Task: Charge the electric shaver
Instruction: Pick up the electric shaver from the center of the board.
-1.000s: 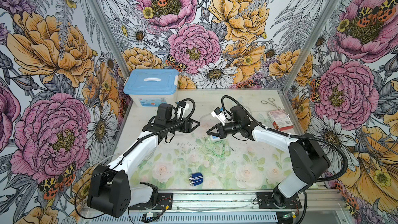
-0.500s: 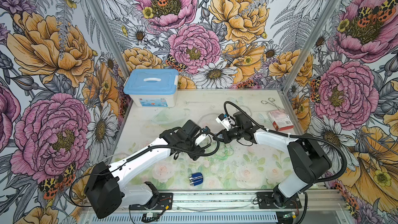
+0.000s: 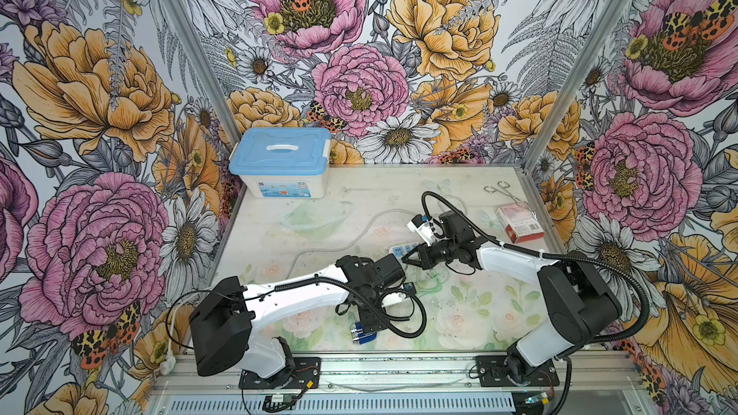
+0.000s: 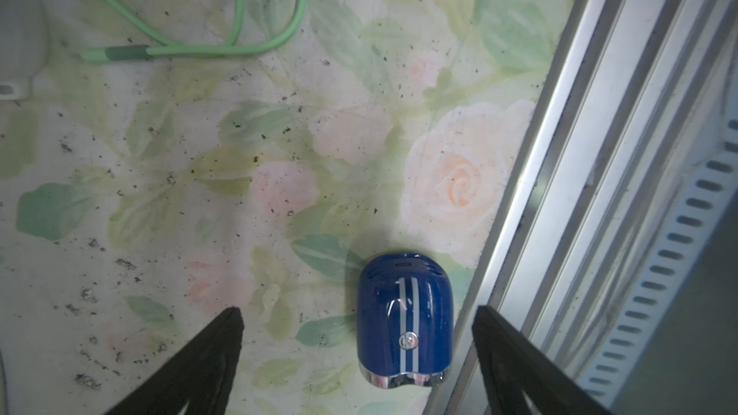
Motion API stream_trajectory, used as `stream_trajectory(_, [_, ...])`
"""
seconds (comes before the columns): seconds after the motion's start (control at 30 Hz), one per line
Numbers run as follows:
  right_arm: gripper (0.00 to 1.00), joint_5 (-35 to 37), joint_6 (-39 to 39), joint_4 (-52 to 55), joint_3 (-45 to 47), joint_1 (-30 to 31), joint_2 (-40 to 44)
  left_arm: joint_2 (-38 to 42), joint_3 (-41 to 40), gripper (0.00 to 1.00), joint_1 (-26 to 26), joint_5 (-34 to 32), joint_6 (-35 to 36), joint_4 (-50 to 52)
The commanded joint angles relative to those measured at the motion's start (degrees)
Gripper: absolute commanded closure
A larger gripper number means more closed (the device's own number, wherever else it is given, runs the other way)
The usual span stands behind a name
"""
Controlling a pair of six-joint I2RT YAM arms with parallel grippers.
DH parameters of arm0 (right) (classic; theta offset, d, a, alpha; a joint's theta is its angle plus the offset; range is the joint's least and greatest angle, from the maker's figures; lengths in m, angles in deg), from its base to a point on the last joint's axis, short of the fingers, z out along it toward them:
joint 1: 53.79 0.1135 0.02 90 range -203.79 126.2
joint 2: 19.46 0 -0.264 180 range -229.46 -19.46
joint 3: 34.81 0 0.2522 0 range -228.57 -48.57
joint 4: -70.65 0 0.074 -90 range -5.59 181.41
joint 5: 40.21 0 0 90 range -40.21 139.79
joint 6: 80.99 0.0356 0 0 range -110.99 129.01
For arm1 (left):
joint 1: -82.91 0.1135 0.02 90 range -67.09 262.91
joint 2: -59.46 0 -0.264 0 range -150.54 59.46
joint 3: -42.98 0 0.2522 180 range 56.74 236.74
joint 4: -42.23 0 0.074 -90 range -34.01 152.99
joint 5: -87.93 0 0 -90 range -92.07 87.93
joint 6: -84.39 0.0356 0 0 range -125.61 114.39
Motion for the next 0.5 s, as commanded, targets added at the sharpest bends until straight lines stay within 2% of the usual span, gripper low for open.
stream_trajectory(0.0, [1.0,-1.1,-1.6,-0.2,0.4,-0.6,1.8,-0.3,3.4,0.07,-1.0,-2.1,-6.0,0.3])
stream_trajectory(0.1, [1.0,-2.0,-2.0,0.0,0.6,-0.7,2.0,-1.9,4.6,0.05,-2.7,-5.6,-11.4,0.6])
stream_trajectory(0.27, [1.0,-3.4,-2.5,0.0,1.3,-0.9,2.2,-6.1,6.1,0.04,-3.6,-13.2,-27.6,2.7])
stream_trajectory(0.33, [1.0,-3.9,-2.4,0.0,1.4,-0.9,2.0,-5.7,4.6,0.04,-4.0,-14.7,-34.9,1.8])
stream_trajectory(0.37, [1.0,-4.3,-2.4,-0.2,1.4,-0.9,2.0,-4.9,3.3,0.04,-4.8,-17.4,-37.2,1.1])
stream_trajectory(0.47, [1.0,-4.7,-2.5,-0.1,1.3,-0.7,2.0,-0.4,-1.6,0.04,-6.9,-20.2,-45.0,-1.6])
